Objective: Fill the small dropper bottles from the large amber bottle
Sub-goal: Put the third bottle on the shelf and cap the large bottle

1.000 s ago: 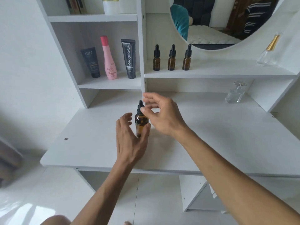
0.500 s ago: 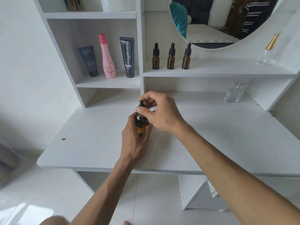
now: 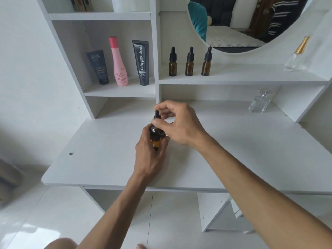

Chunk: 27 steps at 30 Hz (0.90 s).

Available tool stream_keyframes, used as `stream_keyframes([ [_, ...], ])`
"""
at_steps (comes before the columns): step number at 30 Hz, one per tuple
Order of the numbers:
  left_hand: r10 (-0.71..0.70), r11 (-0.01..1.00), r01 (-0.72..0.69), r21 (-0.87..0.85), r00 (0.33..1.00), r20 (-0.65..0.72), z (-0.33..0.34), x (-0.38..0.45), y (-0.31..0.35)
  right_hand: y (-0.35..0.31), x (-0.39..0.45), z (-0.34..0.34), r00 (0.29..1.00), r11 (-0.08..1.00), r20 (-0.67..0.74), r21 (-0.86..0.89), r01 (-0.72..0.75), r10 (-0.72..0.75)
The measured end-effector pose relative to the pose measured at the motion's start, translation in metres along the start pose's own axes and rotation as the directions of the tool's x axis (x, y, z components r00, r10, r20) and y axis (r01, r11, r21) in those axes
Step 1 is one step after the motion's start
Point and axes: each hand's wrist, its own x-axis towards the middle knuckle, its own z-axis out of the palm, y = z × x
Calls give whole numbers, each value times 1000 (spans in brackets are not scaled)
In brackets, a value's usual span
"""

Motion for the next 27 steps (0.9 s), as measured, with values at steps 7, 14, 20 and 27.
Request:
stream_keyframes([
  [7, 21, 1000, -21, -2, 1000, -7, 1, 1, -3, 3, -1, -2, 1000, 1000, -9, 1, 7, -7],
  [14, 33, 999, -33, -11, 999, -10, 1, 1, -5, 3, 0, -4, 1000, 1000, 14, 2, 18, -18],
  [20, 34, 999, -34, -7, 999, -8, 1, 1, -5, 2, 1, -3, 1000, 1000, 20, 2, 21, -21],
  [27, 25, 1000, -25, -14, 1000, -4, 1, 1, -5, 2, 4, -2, 999, 1000, 26, -17, 20, -20],
])
